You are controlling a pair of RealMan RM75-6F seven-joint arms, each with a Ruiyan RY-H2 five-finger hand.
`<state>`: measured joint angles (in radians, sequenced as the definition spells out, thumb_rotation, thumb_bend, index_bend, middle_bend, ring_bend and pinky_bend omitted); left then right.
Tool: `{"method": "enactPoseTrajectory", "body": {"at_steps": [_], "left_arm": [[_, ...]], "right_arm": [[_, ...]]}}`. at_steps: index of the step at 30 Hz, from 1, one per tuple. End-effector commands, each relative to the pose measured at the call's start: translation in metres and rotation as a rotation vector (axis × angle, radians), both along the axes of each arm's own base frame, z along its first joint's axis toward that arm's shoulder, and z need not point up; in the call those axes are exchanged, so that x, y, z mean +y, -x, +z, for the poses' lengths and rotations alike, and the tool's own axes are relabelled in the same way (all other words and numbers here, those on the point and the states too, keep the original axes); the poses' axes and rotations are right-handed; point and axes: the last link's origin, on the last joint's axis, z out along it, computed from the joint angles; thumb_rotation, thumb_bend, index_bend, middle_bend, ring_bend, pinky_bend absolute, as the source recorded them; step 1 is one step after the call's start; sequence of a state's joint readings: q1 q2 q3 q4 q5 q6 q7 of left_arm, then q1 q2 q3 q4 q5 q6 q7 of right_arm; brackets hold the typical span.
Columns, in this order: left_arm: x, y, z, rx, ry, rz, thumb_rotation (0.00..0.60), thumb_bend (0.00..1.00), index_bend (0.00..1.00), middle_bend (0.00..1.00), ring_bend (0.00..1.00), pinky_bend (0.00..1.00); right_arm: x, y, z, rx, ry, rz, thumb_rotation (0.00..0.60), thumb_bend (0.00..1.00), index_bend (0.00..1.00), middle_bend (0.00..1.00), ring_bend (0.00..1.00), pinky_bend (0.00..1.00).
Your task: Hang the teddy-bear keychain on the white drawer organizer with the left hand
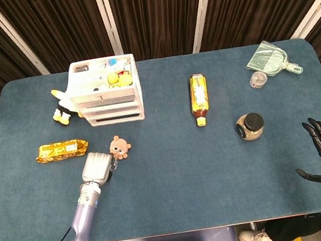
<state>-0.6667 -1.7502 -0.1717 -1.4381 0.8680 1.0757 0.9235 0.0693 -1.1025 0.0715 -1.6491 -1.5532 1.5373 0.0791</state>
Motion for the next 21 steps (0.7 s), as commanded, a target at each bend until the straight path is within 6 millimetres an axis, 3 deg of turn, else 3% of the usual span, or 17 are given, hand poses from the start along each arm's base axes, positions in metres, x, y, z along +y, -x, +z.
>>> {"method": "enactPoseTrajectory", "body": {"at_steps": [1, 21], "left_arm": [[-0.0007, -0.0007, -0.0032, -0.002, 0.006, -0.001, 0.6, 0.31, 0.48, 1.0, 0.93, 0.8], [0.004, 0.0006, -0.0102, 0.004, 0.004, 0.006, 0.6, 0.36, 0.53, 1.0, 0.93, 0.8]], "right_arm": [[0.0, 0.0, 0.0003, -0.003, 0.003, 0.001, 0.6, 0.01, 0.0, 0.0, 0.0, 0.0], [-0.0004, -0.0001, 0.0026, -0.018, 0.018, 0.004, 0.6, 0.01, 0.0, 0.0, 0.0, 0.0]]}}
